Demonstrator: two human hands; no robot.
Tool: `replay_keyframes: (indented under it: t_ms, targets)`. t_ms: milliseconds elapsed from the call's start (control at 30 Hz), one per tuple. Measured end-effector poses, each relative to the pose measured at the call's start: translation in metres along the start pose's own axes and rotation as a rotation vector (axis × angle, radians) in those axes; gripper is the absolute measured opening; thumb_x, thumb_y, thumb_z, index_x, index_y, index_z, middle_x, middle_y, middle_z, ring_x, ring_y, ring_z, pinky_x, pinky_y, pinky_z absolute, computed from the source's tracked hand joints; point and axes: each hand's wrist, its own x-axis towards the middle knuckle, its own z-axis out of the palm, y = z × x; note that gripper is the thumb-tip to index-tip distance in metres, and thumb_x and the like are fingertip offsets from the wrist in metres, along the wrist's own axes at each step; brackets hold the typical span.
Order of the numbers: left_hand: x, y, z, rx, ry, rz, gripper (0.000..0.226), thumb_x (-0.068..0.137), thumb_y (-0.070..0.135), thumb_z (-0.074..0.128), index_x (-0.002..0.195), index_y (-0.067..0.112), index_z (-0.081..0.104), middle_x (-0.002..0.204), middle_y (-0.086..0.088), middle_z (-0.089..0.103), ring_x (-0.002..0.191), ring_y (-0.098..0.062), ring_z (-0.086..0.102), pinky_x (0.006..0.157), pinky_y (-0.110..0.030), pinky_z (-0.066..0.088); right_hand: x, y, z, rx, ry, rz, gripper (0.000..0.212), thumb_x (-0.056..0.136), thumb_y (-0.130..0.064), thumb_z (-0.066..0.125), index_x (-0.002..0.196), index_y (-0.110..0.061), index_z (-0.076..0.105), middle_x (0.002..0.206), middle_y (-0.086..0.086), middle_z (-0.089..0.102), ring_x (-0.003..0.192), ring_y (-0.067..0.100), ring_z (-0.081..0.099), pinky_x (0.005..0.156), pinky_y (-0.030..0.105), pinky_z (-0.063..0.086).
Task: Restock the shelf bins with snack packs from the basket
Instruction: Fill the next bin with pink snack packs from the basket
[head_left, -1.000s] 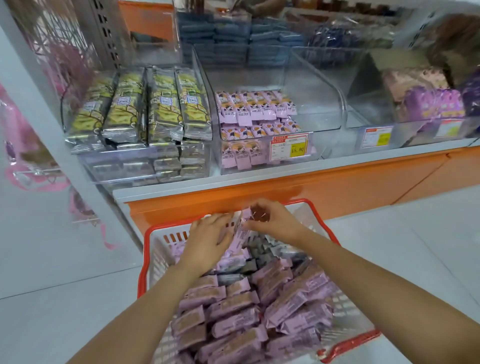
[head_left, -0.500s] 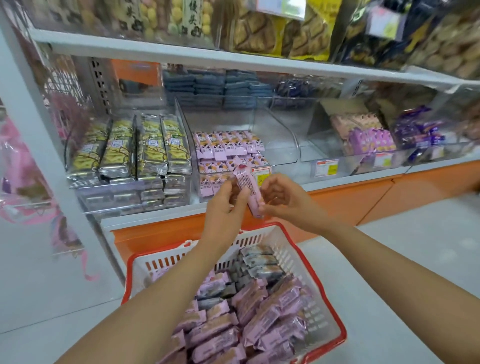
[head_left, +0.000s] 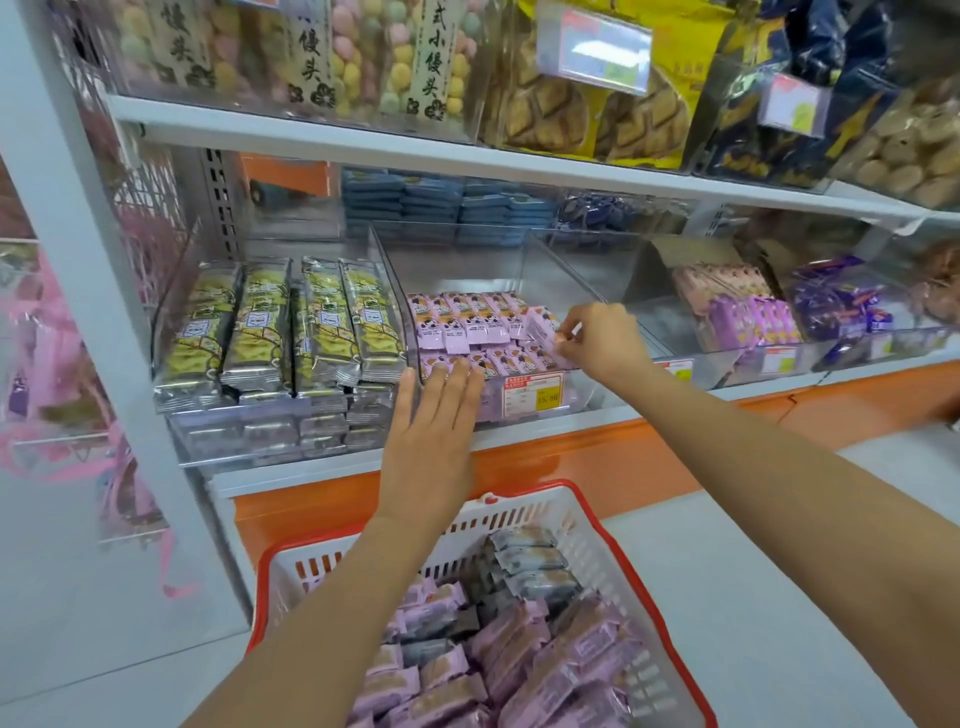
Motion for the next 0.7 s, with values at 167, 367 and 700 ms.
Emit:
replay_keyframes:
  t_ms: [167,367,700]
  targets:
    - [0.001,-0.002,0.007,0.001,-0.007,0.009,0.095,0.068,0.012,0.077,0.152,0.007,0.034,0.153,-0.012,0.041,0.141,-0.033,0.036,0.122,-0.05,-0.003,0.017,-0.008,0.017,-0.268,-0.122,0.058,0.016,0.082,-0.019,0.074,0.094,-0.01,0.074,0.091,0.011,0.07,0.083,0.028,0.065,0.064,0.029,0.045]
    - [0.0,-0.002,0.006,-0.021,-0.035,0.007,0.094,0.07,0.011,0.074,0.153,0.007,0.031,0.156,-0.012,0.036,0.144,-0.033,0.033,0.123,-0.049,-0.005,0.023,-0.011,0.016,-0.373,-0.211,0.114,0.02,0.087,-0.016,0.07,0.102,-0.004,0.065,0.103,0.014,0.067,0.092,0.029,0.062,0.066,0.03,0.044]
    - [-0.002,-0.001,0.0,-0.054,0.01,0.026,0.092,0.072,0.013,0.069,0.154,0.006,0.028,0.161,-0.011,0.027,0.149,-0.031,0.023,0.122,-0.051,-0.003,-0.011,-0.014,-0.005,0.217,-0.063,-0.19,0.007,0.085,-0.01,0.071,0.09,-0.009,0.077,0.087,0.003,0.073,0.075,0.014,0.064,0.081,0.031,0.055]
